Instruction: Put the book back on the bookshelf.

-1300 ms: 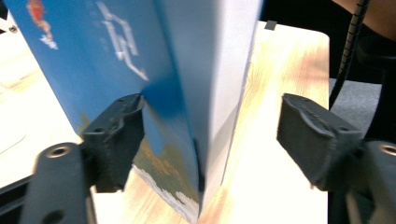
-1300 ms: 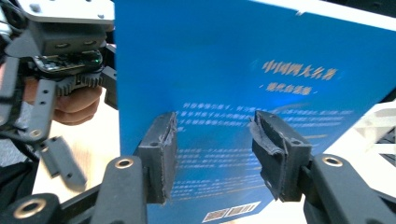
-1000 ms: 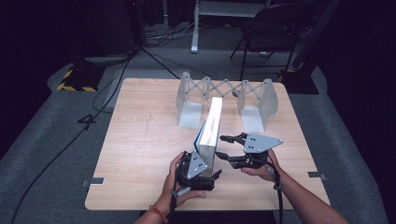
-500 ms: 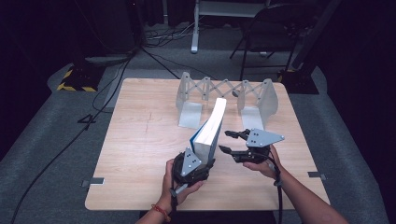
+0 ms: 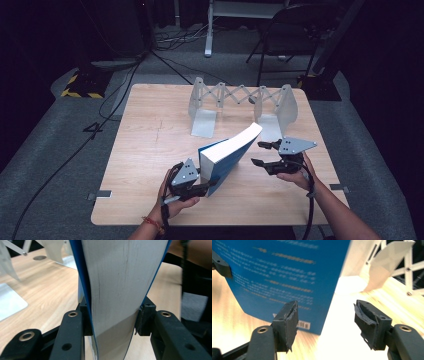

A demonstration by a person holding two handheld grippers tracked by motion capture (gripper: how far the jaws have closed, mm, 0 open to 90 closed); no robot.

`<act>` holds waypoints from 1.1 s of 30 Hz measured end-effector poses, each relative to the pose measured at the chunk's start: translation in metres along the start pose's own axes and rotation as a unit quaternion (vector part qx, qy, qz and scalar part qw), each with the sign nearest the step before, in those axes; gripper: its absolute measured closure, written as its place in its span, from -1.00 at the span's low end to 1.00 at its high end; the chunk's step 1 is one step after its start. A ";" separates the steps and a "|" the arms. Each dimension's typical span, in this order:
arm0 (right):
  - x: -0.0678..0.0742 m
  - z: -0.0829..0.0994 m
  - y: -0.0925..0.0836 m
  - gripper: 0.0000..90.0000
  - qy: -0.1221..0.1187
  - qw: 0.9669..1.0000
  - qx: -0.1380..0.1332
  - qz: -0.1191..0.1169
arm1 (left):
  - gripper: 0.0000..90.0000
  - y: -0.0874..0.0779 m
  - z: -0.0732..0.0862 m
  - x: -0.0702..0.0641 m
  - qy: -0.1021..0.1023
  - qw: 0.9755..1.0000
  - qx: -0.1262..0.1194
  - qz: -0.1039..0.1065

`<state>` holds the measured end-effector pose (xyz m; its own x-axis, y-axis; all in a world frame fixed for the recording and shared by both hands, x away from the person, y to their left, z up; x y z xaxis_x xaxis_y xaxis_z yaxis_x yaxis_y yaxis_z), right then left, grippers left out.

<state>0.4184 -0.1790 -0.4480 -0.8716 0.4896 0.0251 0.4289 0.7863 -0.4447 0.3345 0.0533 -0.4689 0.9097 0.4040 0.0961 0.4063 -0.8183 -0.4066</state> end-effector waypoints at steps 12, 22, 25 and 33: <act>0.011 -0.020 0.030 -0.32 -0.006 0.997 -0.002 -0.082 | 0.31 -0.019 0.010 0.008 0.000 1.000 0.004 0.027; 0.019 -0.019 0.051 -0.29 -0.029 0.989 0.014 -0.142 | 0.24 -0.018 0.015 0.009 0.019 1.000 0.018 0.011; 0.018 -0.019 0.050 -0.25 -0.031 0.990 0.014 -0.140 | 0.20 -0.018 0.017 0.007 0.028 0.999 0.031 -0.004; 0.017 -0.015 0.038 -0.03 -0.033 0.989 0.011 -0.147 | 0.13 -0.021 0.019 0.009 0.030 0.998 0.040 -0.026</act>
Point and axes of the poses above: each handheld gripper's, and its own axes: y roughly forward along the jaws, z roughly out of its underside, x roughly to its left, the point moved 7 cm from there along y, roughly forward along the jaws, and after that the axes turned 10 degrees about y, right-handed, at the moved point
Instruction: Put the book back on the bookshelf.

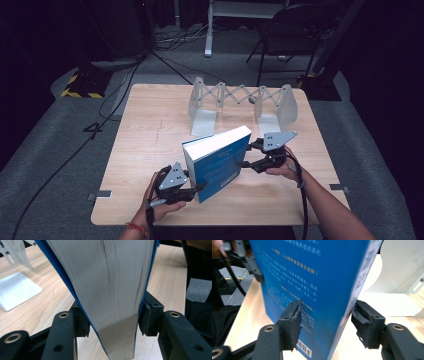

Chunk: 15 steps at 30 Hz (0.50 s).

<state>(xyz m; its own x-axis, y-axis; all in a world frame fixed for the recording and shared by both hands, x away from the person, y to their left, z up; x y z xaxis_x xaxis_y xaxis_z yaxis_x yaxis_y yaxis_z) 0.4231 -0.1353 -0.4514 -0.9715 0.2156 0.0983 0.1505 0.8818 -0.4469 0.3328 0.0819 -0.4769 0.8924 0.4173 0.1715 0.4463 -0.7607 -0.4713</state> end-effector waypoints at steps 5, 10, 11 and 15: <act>0.010 0.004 -0.014 0.12 -0.019 1.000 0.008 -0.006 | 0.07 -0.001 0.001 0.001 -0.002 1.000 0.007 -0.001; 0.022 0.005 -0.024 0.18 -0.045 0.999 0.017 -0.024 | 0.01 -0.002 0.002 0.001 0.001 1.000 0.009 -0.005; 0.023 0.005 -0.024 0.18 -0.046 0.999 0.017 -0.023 | 0.01 -0.001 0.002 0.001 0.003 1.000 0.010 -0.006; 0.027 -0.002 -0.024 0.14 -0.045 0.998 0.006 -0.032 | 0.08 0.000 0.001 0.002 0.007 1.000 0.004 0.002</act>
Point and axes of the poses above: each handheld gripper's, and its own axes: y roughly forward along the jaws, z roughly out of its underside, x roughly to its left, the point moved 7 cm from there along y, roughly forward along the jaws, and after that the axes turned 10 degrees about y, right-handed, at the moved point
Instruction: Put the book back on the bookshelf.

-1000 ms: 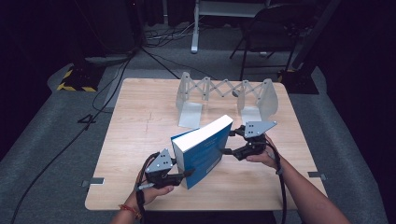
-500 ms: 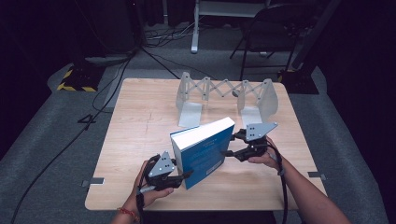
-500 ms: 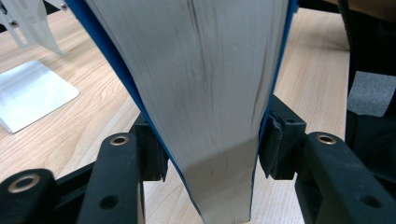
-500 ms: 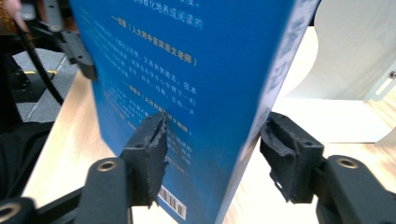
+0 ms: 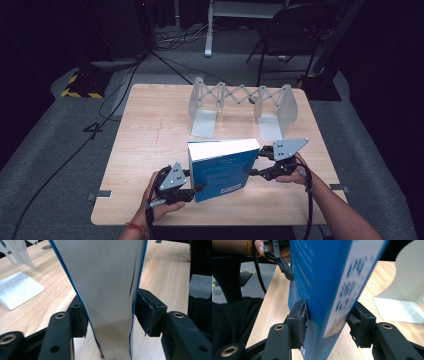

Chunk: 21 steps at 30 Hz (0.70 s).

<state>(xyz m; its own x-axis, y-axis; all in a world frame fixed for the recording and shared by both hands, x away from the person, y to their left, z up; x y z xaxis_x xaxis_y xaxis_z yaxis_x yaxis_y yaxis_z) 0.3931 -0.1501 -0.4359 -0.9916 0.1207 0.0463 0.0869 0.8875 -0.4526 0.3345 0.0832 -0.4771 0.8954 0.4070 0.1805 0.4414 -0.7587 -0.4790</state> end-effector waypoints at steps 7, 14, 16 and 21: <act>0.011 -0.017 -0.007 0.24 -0.001 1.000 -0.024 -0.011 | -0.05 0.011 -0.004 0.013 -0.027 0.999 -0.020 0.015; 0.019 -0.026 -0.011 0.29 0.003 1.000 -0.006 0.027 | -0.17 0.029 -0.013 0.026 -0.037 0.999 -0.028 0.028; 0.019 -0.027 -0.013 0.30 0.012 0.999 -0.009 0.034 | -0.22 0.034 -0.016 0.029 -0.041 0.998 -0.031 0.031; 0.021 -0.029 -0.017 0.31 0.021 0.997 0.012 0.072 | -0.36 0.048 -0.023 0.034 -0.040 0.998 -0.028 0.039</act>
Point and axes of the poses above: each handheld gripper's, and its own axes: y roughly forward along the jaws, z roughly out of its underside, x roughly to its left, the point moved 7 cm from there along y, roughly forward along the jaws, and after that the axes turned 10 degrees about y, right-handed, at the moved point
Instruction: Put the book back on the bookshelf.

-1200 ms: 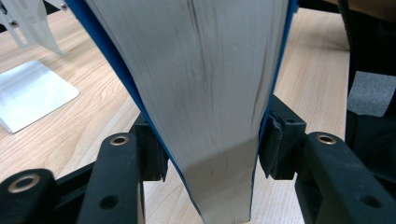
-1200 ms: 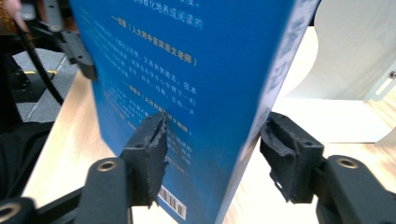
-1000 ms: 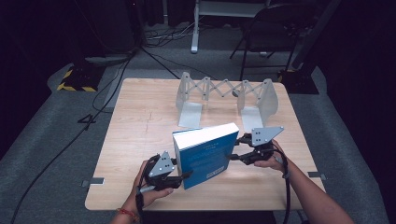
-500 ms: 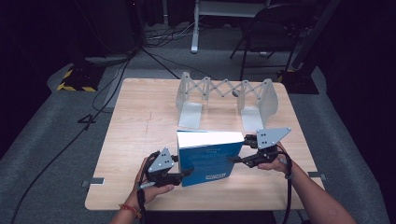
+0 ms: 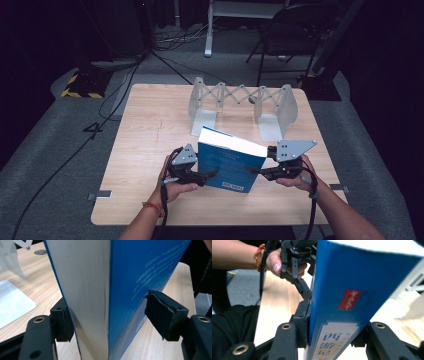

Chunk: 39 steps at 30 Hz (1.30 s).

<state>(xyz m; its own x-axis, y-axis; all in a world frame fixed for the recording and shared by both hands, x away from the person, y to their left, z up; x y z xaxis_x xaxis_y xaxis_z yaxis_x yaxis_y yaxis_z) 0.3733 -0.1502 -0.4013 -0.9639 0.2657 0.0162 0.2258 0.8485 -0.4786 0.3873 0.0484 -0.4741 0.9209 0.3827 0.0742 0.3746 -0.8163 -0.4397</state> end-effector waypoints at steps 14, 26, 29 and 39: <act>-0.011 0.003 -0.027 0.29 0.037 0.999 -0.001 0.028 | -0.43 0.035 -0.018 0.001 0.021 0.999 -0.001 0.029; -0.007 -0.016 -0.016 0.33 0.060 0.998 0.006 0.023 | -0.31 0.005 0.003 0.000 0.009 1.000 0.027 -0.003; -0.006 -0.017 -0.015 0.35 0.064 0.998 0.007 0.028 | -0.34 -0.016 0.027 0.002 0.011 0.997 0.076 -0.028; -0.022 -0.017 -0.027 0.36 0.096 0.994 0.015 0.056 | -0.43 -0.052 0.094 0.007 -0.104 0.978 0.135 -0.116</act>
<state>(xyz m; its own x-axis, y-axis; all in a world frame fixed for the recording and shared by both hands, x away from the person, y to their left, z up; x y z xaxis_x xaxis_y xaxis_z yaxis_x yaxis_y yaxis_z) 0.3911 -0.1713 -0.3738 -0.8879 0.4423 0.1263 0.3232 0.7952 -0.5130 0.3642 0.1342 -0.5344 0.7614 0.6476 0.0286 0.5035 -0.5631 -0.6553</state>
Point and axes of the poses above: each handheld gripper's, and its own axes: y roughly forward along the jaws, z roughly out of its underside, x roughly to its left, the point moved 7 cm from there along y, roughly forward along the jaws, and after that the axes turned 10 degrees about y, right-handed, at the moved point
